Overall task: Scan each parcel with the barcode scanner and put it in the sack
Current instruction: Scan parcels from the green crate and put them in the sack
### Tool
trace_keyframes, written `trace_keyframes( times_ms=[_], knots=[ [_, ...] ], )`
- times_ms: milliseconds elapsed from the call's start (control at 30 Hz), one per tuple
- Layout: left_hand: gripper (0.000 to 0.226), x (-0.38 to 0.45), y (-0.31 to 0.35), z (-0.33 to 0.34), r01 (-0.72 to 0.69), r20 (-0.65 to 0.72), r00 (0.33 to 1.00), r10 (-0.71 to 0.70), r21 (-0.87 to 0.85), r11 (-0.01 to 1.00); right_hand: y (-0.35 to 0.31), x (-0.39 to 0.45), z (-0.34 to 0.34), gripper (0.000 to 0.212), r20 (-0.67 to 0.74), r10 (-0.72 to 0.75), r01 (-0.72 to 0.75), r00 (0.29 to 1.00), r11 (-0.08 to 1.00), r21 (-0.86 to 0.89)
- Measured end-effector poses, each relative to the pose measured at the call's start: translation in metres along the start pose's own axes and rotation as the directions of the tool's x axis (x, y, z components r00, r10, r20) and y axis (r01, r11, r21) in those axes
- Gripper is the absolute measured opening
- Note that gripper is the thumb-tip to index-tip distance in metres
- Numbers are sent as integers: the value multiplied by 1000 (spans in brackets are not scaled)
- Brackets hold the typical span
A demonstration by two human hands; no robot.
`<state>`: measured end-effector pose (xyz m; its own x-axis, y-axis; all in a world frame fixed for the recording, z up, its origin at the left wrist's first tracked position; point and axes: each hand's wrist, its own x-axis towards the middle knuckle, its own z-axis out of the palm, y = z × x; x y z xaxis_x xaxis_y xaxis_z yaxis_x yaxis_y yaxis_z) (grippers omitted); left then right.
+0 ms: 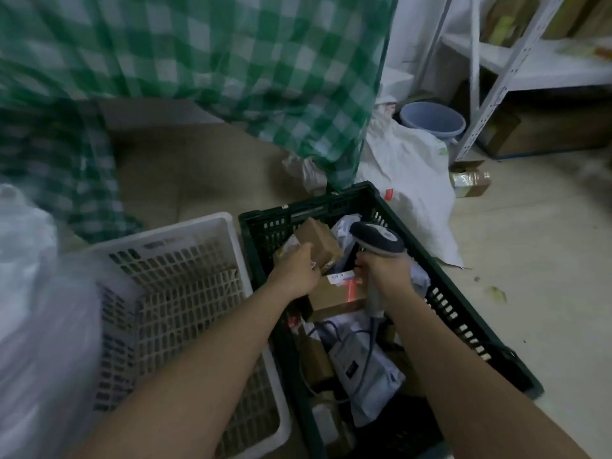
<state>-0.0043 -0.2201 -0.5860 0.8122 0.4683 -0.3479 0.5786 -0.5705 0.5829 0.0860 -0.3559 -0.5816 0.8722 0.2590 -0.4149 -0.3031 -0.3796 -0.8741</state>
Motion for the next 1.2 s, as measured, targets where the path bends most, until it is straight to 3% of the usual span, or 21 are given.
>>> trace_keyframes(
  times_ms=[167, 233, 333, 467, 600, 767, 833, 1000, 1067, 1200],
  knots=[
    [63, 97, -30, 36, -122, -40, 990, 132, 191, 974, 45, 92, 30, 13, -50, -34, 33, 998, 999, -26],
    [69, 125, -35, 50, -146, -80, 984, 161, 170, 975, 51, 112, 39, 14, -61, -21, 21, 998, 1000, -8],
    [89, 154, -41, 60, -49, -120, 991, 56, 62, 997, 54, 135, 56, 24, -20, -35, 35, 999, 999, 14],
    [116, 176, -57, 60, 59, 28, 998, -60, 49, 997, 63, 151, 85, 32, 56, 11, -18, 998, 992, 121],
    [130, 173, -74, 60, 45, 121, 992, -31, -112, 993, 70, 151, 92, 36, 32, 61, -66, 998, 972, 225],
    [109, 151, -63, 64, -80, 19, 996, 90, -293, 953, 62, 138, 71, 27, -60, 23, 2, 998, 920, 393],
    [111, 138, -55, 59, -144, -44, 989, 138, -348, 926, 52, 127, 64, 18, -57, -2, 27, 998, 895, 445],
    [114, 90, -30, 27, -261, -117, 965, 234, -412, 873, 18, 82, 43, 39, -10, -40, 40, 999, 873, 486],
    [118, 63, -14, 11, -267, -149, 963, 225, -408, 873, 2, 55, 31, 36, 7, -73, 60, 997, 867, 495],
    [99, 1, 15, -31, -248, -239, 959, 155, -435, 866, -36, -7, 7, 23, 118, -171, 93, 978, 869, 485]
  ],
)
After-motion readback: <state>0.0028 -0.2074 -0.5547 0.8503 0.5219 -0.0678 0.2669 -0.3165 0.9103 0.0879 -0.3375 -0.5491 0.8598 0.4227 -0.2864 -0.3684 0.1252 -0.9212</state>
